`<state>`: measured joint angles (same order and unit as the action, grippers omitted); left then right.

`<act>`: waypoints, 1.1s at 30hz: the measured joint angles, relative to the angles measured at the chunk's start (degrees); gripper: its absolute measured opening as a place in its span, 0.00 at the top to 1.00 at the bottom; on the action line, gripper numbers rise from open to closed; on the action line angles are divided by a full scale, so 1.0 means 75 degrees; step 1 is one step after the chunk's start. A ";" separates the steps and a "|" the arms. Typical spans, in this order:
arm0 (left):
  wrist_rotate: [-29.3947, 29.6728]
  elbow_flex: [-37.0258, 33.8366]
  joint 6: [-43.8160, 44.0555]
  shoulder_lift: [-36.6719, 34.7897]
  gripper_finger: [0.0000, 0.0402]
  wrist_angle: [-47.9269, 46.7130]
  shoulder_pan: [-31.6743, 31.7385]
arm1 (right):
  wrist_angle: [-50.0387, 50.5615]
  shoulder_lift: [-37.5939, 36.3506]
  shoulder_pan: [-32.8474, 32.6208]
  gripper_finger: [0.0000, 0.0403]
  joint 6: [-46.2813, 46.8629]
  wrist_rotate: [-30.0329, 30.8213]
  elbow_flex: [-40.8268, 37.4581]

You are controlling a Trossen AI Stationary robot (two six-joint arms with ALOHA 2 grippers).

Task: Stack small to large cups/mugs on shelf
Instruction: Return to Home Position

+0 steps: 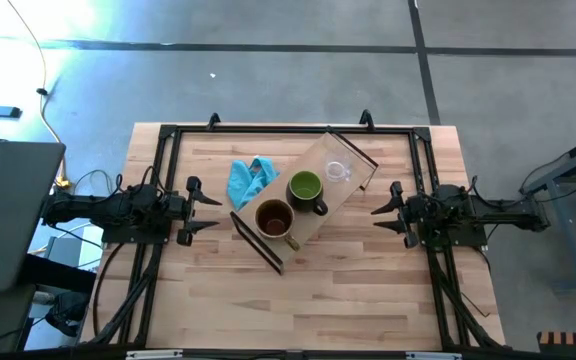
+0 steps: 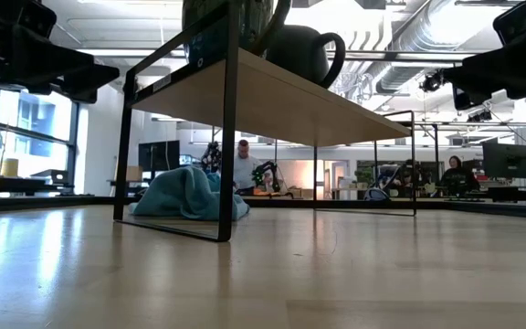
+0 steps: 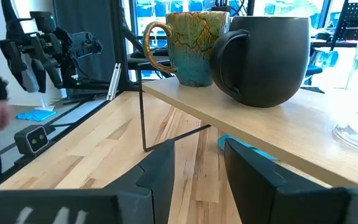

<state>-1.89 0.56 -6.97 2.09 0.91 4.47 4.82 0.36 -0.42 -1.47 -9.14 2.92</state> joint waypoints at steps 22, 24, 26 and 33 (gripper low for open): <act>0.0000 0.0000 -0.0006 0.0000 0.41 0.0000 0.0000 | 0.0000 0.0000 0.0000 0.68 0.0198 -0.0002 0.0000; 0.0000 0.0000 -0.0006 0.0000 0.41 0.0000 0.0000 | 0.0000 0.0000 0.0001 0.68 0.0198 -0.0002 0.0000; 0.0000 0.0000 -0.0005 0.0000 0.41 0.0000 0.0000 | 0.0000 0.0000 0.0002 0.68 0.0198 -0.0002 0.0000; 0.0000 0.0000 -0.0005 0.0000 0.41 0.0000 0.0000 | 0.0000 0.0000 -0.0001 0.68 0.0198 -0.0002 0.0000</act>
<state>-1.89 0.56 -7.01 2.09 0.91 4.47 4.82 0.36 -0.43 0.01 -9.15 2.92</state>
